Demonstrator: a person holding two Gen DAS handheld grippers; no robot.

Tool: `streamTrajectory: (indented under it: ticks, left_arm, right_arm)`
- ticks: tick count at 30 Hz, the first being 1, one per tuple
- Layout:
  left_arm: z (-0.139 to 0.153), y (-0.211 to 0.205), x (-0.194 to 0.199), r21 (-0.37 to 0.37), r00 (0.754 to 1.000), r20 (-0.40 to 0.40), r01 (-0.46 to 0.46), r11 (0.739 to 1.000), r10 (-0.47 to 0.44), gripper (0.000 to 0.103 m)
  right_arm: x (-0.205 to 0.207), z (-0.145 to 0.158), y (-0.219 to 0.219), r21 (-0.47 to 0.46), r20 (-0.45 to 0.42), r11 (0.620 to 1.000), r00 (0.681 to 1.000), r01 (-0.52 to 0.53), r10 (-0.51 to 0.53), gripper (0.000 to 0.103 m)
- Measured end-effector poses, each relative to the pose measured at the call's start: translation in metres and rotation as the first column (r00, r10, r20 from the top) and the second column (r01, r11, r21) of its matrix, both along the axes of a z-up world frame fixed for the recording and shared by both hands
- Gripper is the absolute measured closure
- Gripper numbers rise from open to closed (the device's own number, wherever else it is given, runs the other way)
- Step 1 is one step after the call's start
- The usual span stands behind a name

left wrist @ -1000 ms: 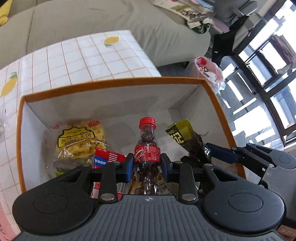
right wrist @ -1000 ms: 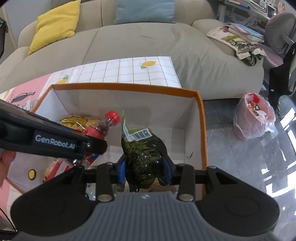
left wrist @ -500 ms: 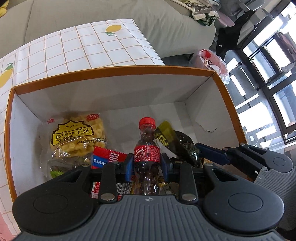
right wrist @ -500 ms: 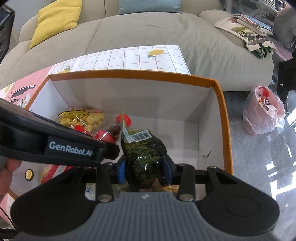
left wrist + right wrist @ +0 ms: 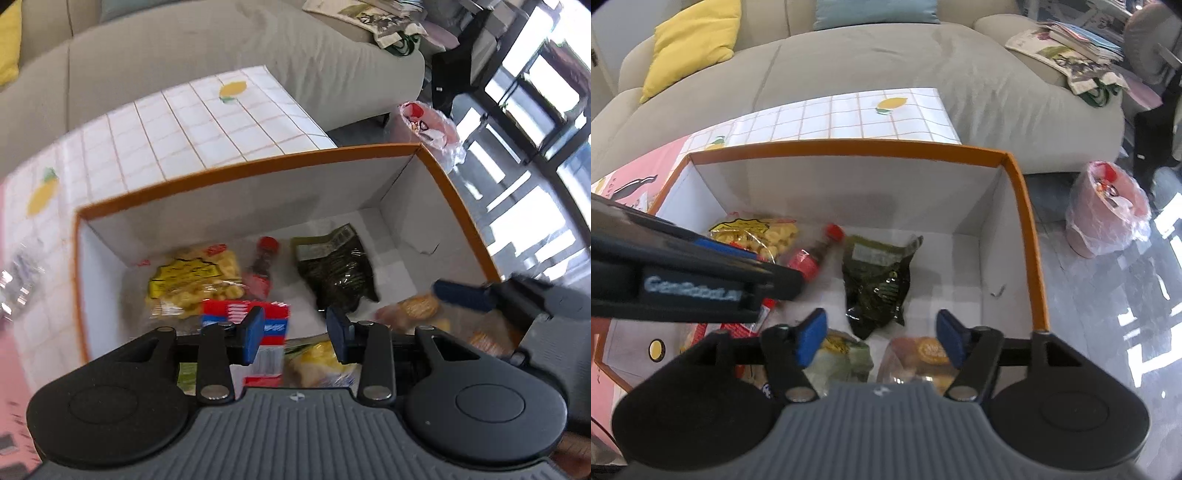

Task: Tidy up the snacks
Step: 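Lift both tools out of the box and move over the table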

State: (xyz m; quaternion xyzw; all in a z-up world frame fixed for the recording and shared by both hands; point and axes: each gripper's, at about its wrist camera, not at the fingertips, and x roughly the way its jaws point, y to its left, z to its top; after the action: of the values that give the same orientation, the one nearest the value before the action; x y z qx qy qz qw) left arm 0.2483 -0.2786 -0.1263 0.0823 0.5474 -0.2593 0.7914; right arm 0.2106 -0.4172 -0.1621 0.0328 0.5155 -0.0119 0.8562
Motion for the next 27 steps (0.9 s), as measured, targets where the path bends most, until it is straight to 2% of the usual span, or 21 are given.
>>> streamTrajectory:
  ticks: [5,10,14,19,27]
  left_arm:
    - [0.021,0.017,-0.021,0.037,0.996,0.085,0.03,0.999,-0.033,0.059]
    - [0.042,0.043,-0.045,0.044,0.986,0.157,0.042,0.998,-0.049,0.058]
    - [0.057,0.072,-0.064,0.037,0.979,0.202,0.01,0.999,-0.017,0.058]
    - [0.07,0.111,-0.086,0.031,0.969,0.247,-0.031,0.999,0.023,0.058]
    - [0.079,0.173,-0.117,0.034,0.944,0.313,-0.121,0.992,0.105,0.058]
  right_arm:
    - [-0.013,0.01,0.008,-0.023,0.009,0.999,0.999,0.033,-0.033,0.026]
    - [-0.028,0.027,0.019,-0.015,0.031,0.998,0.998,0.061,-0.061,0.025]
    - [-0.045,0.044,0.04,0.015,0.075,0.996,0.994,0.084,-0.085,0.02]
    - [-0.063,0.054,0.066,0.025,0.129,0.995,0.987,0.094,-0.097,0.02]
    - [-0.097,0.063,0.123,0.038,0.26,0.988,0.953,0.148,-0.153,0.02]
